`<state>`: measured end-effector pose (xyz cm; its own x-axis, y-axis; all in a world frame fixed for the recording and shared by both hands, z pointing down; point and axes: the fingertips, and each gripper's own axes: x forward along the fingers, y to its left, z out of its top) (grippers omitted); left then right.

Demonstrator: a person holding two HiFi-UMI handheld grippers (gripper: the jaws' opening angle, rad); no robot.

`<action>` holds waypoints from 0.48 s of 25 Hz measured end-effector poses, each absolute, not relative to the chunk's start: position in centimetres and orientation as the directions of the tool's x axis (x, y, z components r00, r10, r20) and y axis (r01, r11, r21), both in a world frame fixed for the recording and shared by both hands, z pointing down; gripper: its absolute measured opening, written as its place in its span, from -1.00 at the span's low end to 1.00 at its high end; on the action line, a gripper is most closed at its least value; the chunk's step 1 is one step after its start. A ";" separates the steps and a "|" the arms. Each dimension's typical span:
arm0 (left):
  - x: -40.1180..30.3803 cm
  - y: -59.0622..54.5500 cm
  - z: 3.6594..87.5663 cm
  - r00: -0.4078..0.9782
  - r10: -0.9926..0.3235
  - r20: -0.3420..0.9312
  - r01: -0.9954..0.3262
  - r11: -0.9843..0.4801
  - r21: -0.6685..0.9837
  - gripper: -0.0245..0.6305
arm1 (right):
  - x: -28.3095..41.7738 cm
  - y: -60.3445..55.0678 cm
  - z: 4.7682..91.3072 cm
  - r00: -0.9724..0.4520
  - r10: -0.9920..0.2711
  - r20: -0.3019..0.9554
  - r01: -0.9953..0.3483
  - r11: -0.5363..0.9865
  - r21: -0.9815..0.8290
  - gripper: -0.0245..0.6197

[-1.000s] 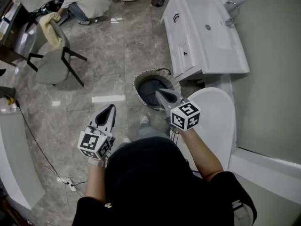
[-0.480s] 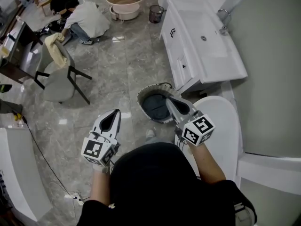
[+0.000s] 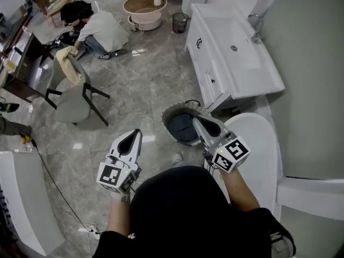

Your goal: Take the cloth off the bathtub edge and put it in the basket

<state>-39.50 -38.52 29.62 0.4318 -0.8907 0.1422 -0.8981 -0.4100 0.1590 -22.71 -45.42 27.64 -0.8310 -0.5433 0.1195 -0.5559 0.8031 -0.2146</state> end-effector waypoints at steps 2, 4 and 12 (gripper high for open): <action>-39.3 -38.4 29.4 0.429 -0.892 0.142 -0.899 -0.406 0.163 -0.89 | -22.5 -45.4 27.7 -0.830 -0.544 0.123 -0.558 0.803 -0.212 -0.94; -39.2 -38.4 29.0 0.425 -0.894 0.144 -0.900 -0.400 0.171 -0.89 | -22.5 -45.3 28.0 -0.829 -0.542 0.136 -0.559 0.801 -0.215 -0.94; -39.3 -38.2 29.4 0.427 -0.893 0.141 -0.900 -0.405 0.160 -0.89 | -22.6 -45.0 28.9 -0.825 -0.542 0.157 -0.565 0.795 -0.221 -0.94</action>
